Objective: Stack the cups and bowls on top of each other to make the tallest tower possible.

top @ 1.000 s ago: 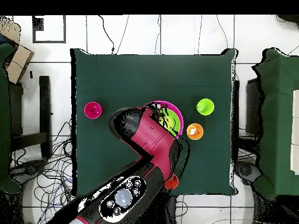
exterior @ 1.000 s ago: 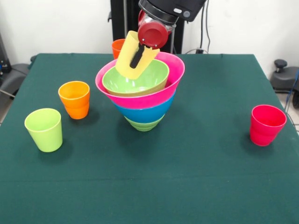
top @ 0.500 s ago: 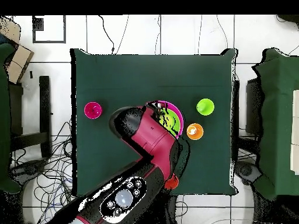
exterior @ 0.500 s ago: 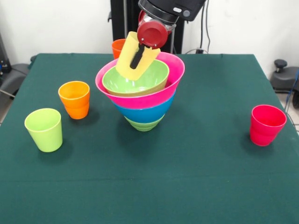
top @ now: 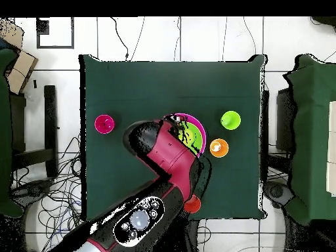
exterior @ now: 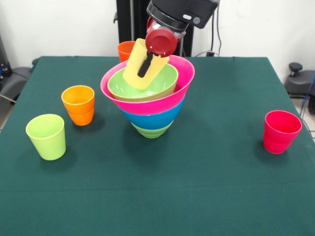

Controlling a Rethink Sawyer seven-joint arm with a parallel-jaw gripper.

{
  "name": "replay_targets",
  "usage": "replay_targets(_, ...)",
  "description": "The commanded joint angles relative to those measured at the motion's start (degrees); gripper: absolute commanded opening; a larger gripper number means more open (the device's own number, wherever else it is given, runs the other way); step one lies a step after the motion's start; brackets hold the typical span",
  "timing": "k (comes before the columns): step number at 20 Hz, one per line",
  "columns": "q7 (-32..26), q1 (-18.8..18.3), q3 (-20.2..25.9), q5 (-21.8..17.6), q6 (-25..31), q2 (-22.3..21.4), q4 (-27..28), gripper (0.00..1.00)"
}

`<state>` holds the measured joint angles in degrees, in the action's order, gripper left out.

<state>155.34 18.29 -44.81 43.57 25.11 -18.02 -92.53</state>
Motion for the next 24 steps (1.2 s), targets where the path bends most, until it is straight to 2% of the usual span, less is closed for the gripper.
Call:
replay_targets(1,11.3,-0.6,11.2,2.1,-3.9,1.1,-2.5,0.00)
replay_targets(9,12.2,0.2,10.2,2.6,-3.5,1.9,-2.3,0.00)
replay_targets(24,10.9,-0.6,12.0,2.7,-2.7,1.1,-3.4,0.00)
